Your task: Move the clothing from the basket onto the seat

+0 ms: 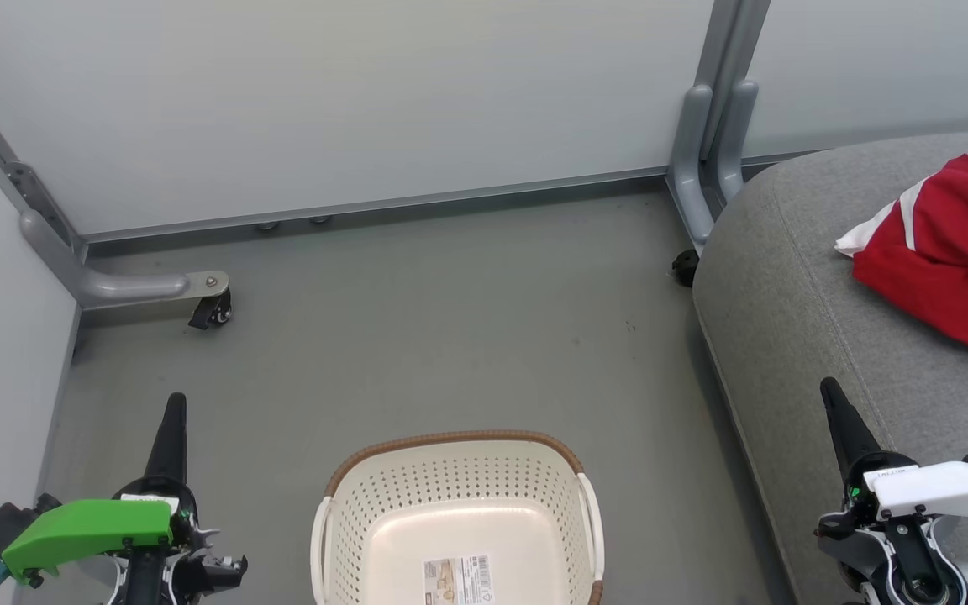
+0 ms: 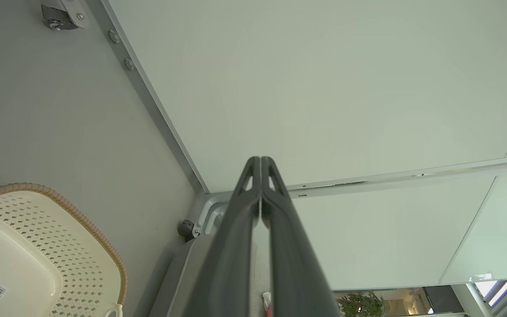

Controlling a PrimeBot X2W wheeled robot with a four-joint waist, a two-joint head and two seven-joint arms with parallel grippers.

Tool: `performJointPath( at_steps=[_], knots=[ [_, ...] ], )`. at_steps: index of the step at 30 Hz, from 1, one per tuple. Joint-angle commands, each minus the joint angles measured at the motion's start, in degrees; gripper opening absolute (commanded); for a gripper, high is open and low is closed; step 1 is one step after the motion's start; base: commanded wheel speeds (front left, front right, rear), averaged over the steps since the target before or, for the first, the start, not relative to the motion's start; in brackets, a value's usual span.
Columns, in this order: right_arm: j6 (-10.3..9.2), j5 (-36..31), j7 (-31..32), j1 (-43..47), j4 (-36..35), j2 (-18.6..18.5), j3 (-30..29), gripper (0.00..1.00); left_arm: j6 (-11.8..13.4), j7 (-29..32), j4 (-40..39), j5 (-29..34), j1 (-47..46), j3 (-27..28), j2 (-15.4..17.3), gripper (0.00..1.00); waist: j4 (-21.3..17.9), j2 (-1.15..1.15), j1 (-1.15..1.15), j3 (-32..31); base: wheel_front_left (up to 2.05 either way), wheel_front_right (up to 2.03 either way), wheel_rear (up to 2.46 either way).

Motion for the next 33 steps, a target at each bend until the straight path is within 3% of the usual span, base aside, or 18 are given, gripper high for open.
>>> performJointPath(
  at_steps=[1, 25, 33],
  knots=[
    [-0.03, 1.3, 0.5, -0.7, 0.0, -0.4, -0.2, 0.0, -0.3, 0.4, -0.4, -1.3, -0.9, 0.3, 0.2, 0.0, -0.1, 0.5, 0.0, 0.0, 0.0, 0.0, 0.0],
    [-0.03, 10.6, 3.0, -1.1, 1.1, -0.3, -1.0, 0.0, -0.8, 2.9, -0.5, -10.5, -1.0, 1.3, 0.3, 0.0, -1.4, 0.62, 0.0, -0.6, 0.0, 0.0, 0.0],
    [-0.03, 10.3, 3.2, -1.1, 1.1, -0.2, -1.0, 0.0, -0.8, 2.9, -0.5, -10.3, -0.9, 1.3, 0.3, 0.0, -1.4, 0.62, 0.0, -0.6, 0.0, 0.0, 0.0]
  ],
)
